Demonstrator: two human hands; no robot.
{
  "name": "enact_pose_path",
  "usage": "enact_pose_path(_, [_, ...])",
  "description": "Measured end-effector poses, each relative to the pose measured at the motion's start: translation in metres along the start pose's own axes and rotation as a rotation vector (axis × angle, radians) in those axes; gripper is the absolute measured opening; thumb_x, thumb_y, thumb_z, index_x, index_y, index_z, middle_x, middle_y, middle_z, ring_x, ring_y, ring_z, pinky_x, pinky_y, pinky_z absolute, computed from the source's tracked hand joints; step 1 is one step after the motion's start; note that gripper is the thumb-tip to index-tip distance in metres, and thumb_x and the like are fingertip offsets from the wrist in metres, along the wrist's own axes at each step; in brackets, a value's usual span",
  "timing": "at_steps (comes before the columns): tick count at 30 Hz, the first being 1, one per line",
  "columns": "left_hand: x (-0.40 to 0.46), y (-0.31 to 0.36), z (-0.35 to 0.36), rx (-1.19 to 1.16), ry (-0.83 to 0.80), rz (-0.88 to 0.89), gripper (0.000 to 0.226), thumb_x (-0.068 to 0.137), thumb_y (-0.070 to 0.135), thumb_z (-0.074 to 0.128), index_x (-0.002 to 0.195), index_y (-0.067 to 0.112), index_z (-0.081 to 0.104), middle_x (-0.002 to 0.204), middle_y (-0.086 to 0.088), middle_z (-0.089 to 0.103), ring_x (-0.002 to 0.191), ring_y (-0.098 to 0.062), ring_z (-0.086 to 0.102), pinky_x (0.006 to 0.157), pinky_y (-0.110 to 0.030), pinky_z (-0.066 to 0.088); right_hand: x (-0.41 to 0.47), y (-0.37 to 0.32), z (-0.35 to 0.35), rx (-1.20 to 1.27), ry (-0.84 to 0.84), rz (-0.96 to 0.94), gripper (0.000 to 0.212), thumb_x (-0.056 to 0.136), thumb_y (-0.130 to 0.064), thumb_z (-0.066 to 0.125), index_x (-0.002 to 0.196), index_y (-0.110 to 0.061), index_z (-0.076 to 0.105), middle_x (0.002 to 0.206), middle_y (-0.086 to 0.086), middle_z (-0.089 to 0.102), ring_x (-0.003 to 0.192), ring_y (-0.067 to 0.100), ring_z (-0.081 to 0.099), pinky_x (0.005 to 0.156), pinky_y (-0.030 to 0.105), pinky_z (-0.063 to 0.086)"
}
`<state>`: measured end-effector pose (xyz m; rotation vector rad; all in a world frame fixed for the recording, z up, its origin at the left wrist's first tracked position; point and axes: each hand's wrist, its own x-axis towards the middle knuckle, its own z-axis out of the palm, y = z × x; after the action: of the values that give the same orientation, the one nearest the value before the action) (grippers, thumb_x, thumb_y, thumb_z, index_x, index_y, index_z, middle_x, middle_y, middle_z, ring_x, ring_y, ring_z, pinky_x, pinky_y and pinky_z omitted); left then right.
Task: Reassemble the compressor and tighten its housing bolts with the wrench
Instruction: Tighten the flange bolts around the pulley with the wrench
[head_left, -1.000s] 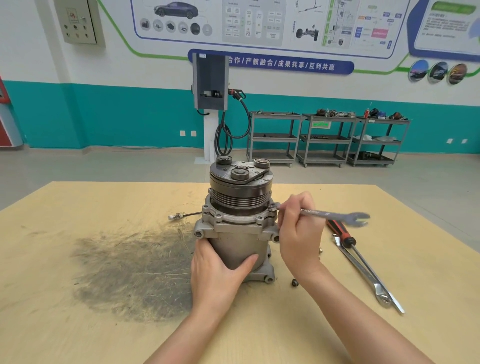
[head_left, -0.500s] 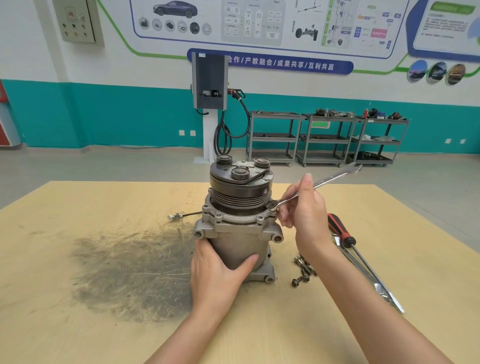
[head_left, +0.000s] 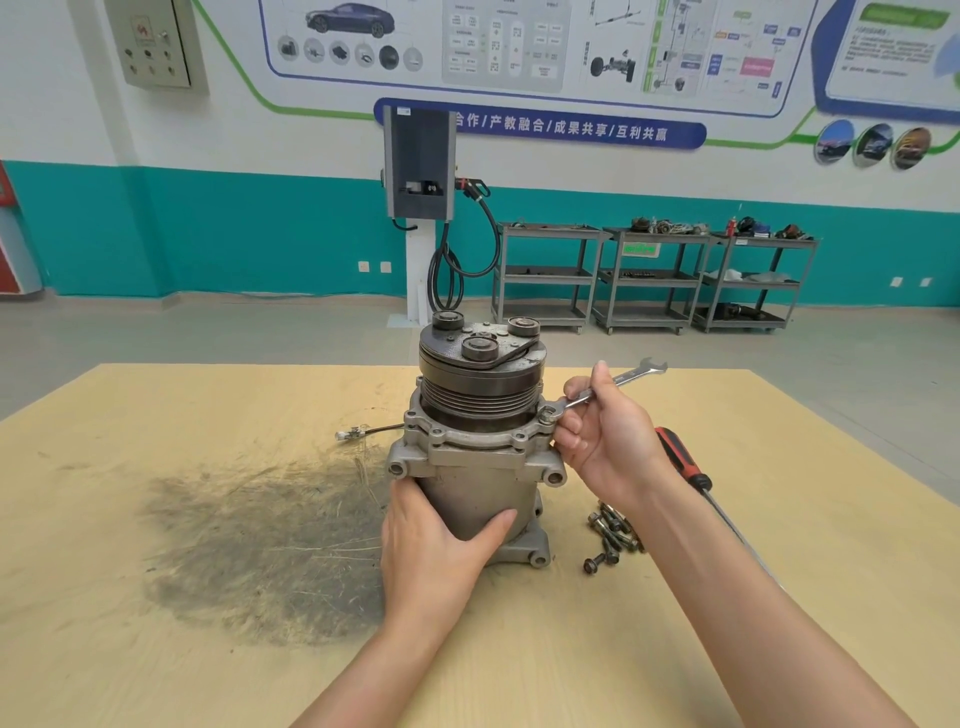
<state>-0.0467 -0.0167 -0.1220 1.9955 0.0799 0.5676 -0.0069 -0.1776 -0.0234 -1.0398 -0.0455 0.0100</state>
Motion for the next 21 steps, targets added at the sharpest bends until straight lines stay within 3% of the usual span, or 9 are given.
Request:
enact_pose_path(5, [-0.0002, 0.0000, 0.0003, -0.008, -0.002, 0.000, 0.096, 0.059, 0.054, 0.085, 0.135, 0.019, 0.037, 0.132, 0.004, 0.051, 0.126, -0.023, 0.048, 0.102, -0.039, 0.042, 0.0013, -0.0043, -0.0007, -0.078, 0.002, 0.015, 0.049, 0.104, -0.048, 0.029, 0.077, -0.013, 0.051, 0.050, 0.001, 0.042, 0.044, 0.011, 0.039, 0.040, 0.020, 0.039])
enact_pose_path(21, [0.0007, -0.0023, 0.0011, 0.000, -0.001, 0.002, 0.094, 0.059, 0.054, 0.085, 0.133, 0.018, 0.039, 0.130, 0.003, 0.051, 0.125, -0.023, 0.049, 0.102, -0.039, 0.042, 0.0052, 0.0019, -0.0023, -0.009, 0.049, -0.016, 0.049, 0.104, -0.048, 0.030, 0.080, -0.012, 0.052, 0.049, 0.001, 0.043, 0.041, 0.009, 0.043, 0.039, 0.019, 0.041])
